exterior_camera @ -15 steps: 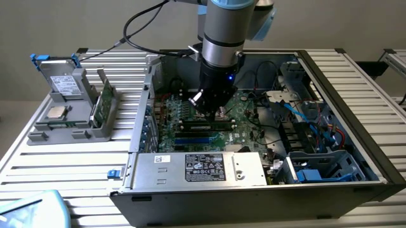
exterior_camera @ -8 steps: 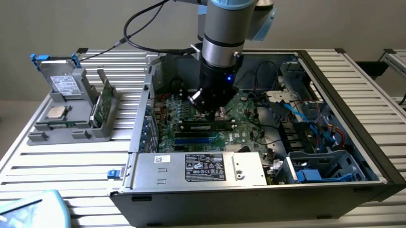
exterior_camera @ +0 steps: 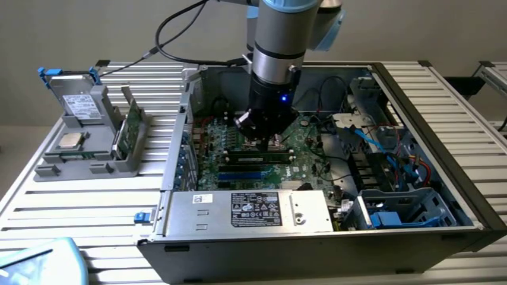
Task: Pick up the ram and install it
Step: 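Press down the ram until it locks into place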
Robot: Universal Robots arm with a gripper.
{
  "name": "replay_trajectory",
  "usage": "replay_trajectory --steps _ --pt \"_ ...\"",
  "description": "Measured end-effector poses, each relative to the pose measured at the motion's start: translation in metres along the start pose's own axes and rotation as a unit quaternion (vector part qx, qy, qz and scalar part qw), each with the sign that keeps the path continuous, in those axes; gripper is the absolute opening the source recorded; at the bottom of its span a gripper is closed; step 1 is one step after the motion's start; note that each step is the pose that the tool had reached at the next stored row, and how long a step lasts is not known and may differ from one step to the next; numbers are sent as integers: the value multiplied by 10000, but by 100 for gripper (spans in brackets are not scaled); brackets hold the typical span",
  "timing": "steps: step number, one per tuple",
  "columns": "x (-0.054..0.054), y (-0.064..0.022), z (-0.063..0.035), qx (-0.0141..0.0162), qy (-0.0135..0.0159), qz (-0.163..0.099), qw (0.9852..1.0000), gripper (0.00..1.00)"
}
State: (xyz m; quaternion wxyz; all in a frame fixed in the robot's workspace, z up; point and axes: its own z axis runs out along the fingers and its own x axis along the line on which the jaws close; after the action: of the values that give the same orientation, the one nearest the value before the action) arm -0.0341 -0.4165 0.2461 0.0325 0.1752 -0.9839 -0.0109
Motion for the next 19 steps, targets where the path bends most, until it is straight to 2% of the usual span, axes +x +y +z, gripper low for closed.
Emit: replay_trajectory --steps 4,10,14,19 --pt "0 -1 0 4 -6 254 9997 11" --pt "0 0 5 64 -21 591 9982 11" --pt "0 -1 8 98 -30 814 9966 11" --pt "-1 -1 14 97 -35 1102 9939 11"
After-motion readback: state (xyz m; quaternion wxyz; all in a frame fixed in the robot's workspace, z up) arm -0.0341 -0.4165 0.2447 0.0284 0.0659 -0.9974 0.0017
